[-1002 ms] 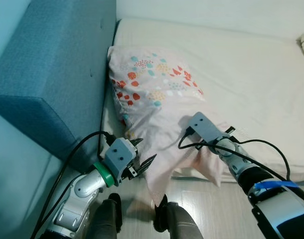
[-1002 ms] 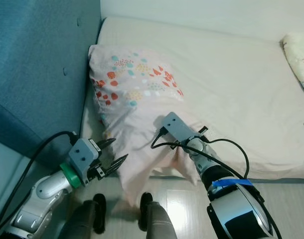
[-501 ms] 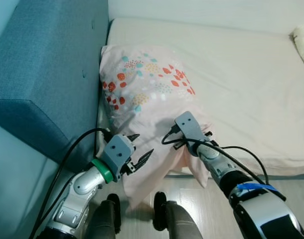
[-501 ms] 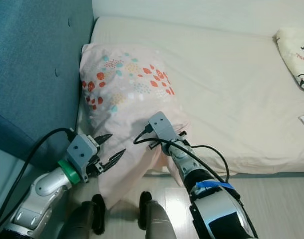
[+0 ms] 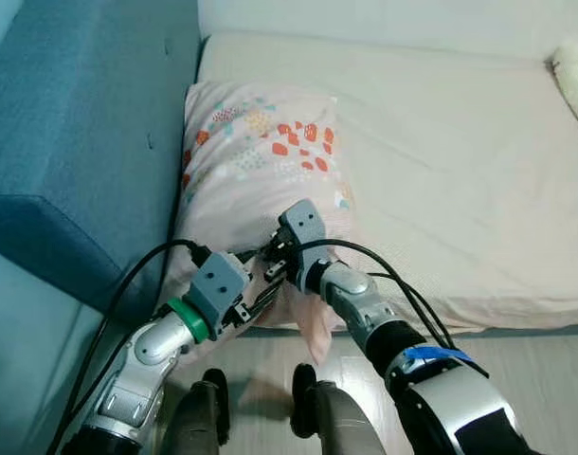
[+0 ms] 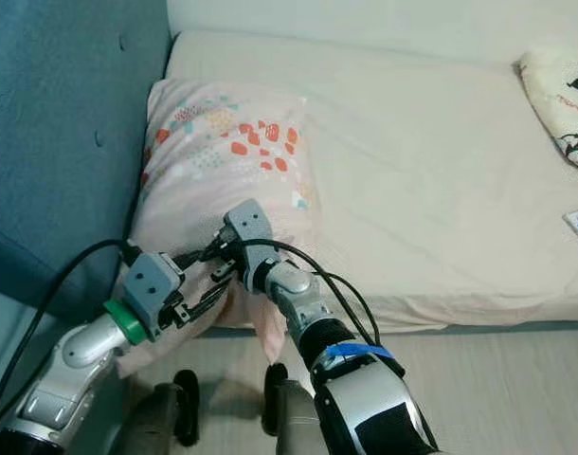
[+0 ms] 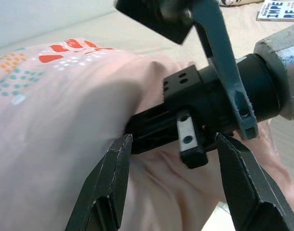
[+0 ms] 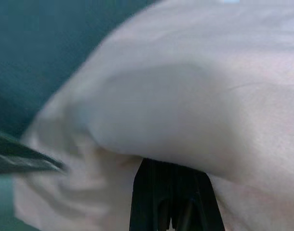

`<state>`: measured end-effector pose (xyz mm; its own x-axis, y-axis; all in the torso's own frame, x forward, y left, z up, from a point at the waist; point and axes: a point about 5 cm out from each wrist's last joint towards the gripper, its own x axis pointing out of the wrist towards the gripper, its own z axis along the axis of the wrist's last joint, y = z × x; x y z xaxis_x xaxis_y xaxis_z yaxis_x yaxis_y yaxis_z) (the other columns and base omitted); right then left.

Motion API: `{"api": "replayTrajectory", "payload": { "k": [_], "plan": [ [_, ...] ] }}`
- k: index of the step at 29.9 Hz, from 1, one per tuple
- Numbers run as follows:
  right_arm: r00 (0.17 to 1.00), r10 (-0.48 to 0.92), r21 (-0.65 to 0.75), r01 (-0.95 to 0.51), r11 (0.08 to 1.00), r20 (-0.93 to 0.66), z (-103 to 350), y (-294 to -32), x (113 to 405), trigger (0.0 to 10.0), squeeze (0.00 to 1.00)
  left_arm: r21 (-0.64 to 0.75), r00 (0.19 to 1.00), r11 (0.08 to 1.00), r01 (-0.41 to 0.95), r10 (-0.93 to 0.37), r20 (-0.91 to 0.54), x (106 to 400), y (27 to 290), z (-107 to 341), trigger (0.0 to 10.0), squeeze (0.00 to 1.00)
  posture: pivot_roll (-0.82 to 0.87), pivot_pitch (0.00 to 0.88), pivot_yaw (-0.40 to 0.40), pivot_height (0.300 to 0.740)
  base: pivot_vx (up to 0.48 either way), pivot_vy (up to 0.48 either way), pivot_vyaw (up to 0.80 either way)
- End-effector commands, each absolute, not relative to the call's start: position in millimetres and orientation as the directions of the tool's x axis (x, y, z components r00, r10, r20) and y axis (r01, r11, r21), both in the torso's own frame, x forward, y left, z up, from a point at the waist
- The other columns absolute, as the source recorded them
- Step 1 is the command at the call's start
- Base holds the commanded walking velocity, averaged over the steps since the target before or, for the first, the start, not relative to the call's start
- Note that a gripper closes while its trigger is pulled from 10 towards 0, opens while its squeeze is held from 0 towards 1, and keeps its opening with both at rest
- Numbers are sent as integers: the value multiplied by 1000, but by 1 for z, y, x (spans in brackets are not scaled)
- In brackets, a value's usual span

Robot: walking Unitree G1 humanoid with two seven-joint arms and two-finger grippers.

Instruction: Clean up the room

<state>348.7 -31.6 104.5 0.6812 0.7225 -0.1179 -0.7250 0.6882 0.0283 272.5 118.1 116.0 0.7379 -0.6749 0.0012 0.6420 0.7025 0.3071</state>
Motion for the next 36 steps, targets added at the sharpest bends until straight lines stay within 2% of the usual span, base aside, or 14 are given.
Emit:
{"api": "replayTrajectory", "payload": {
  "k": [1, 7, 8, 10, 11, 14, 15, 17, 18, 19, 20, 21, 31, 36],
  "plan": [
    [625, 777, 2, -779, 627, -75, 111, -19, 345, 0, 0, 311, 724, 685, 659, -689, -18, 270, 114, 110, 10000, 0, 32, 232, -36, 740, 0, 0, 0],
    [667, 740, -2, -743, 669, -83, 103, -38, 345, 0, 0, 304, 709, 675, 672, -705, -4, 269, 110, 112, 10000, 0, 32, 217, -40, 740, 0, 0, 0],
    [681, 728, -1, -730, 683, -84, 102, -44, 346, 5686, 0, 299, 703, 670, 680, -712, -3, 268, 109, 112, 10000, 0, 31, 215, -41, 740, 0, 0, 0],
    [712, 689, -4, -695, 719, -134, 94, -56, 346, 5686, 0, 295, 680, 648, 702, -733, -8, 265, 106, 111, 10000, 0, 31, 211, -42, 740, 0, 0, 0],
    [718, 675, -11, -686, 727, -168, 86, -64, 343, 10000, 0, 290, 668, 637, 714, -744, -11, 262, 105, 110, 10000, 0, 32, 202, -45, 740, 0, 0, 0],
    [727, 650, -13, -669, 743, -219, 68, -77, 333, 10000, 0, 283, 659, 630, 723, -752, -12, 260, 102, 109, 10000, 0, 32, 196, -46, 740, 0, 0, 0],
    [729, 640, -6, -661, 750, -244, 58, -84, 327, 10000, 729, 281, 659, 630, 724, -752, -12, 260, 101, 108, 10000, 0, 34, 192, -46, 740, 0, 0, 0],
    [729, 634, -1, -656, 754, -257, 53, -87, 323, 10000, 729, 280, 660, 631, 724, -751, -12, 260, 100, 108, 10000, 0, 36, 191, -46, 740, 0, 0, 0],
    [729, 632, 8, -653, 757, -264, 48, -90, 319, 10000, 1000, 283, 666, 637, 717, -746, -11, 261, 100, 107, 10000, 0, 38, 191, -47, 740, 0, 0, 0],
    [729, 632, 8, -653, 757, -264, 48, -90, 319, 10000, 1000, 283, 666, 637, 717, -746, -11, 261, 100, 107, 10000, 0, 38, 191, -47, 740, 0, 0, 0],
    [726, 642, 20, -658, 752, -246, 45, -93, 312, 10000, 329, 285, 677, 648, 706, -736, -6, 263, 102, 108, 10000, 0, 42, 177, -45, 740, 0, 0, 0],
    [720, 653, 34, -665, 746, -235, 44, -93, 310, 10000, 0, 285, 681, 652, 703, -732, -4, 264, 102, 108, 10000, 0, 42, 177, -45, 740, 0, 0, 0],
    [525, 844, 101, -839, 535, -111, 66, -95, 280, 10000, 0, 304, 697, 666, 681, -717, 9, 272, 114, 114, 10000, 0, 48, 143, -35, 740, 0, 0, 0],
    [671, 739, 32, -741, 670, 65, 113, -121, 298, 10000, 0, 206, 810, 800, 563, -584, 54, 286, 131, 120, 10000, 0, 47, 130, -23, 740, 0, 0, 0]
  ]
}}
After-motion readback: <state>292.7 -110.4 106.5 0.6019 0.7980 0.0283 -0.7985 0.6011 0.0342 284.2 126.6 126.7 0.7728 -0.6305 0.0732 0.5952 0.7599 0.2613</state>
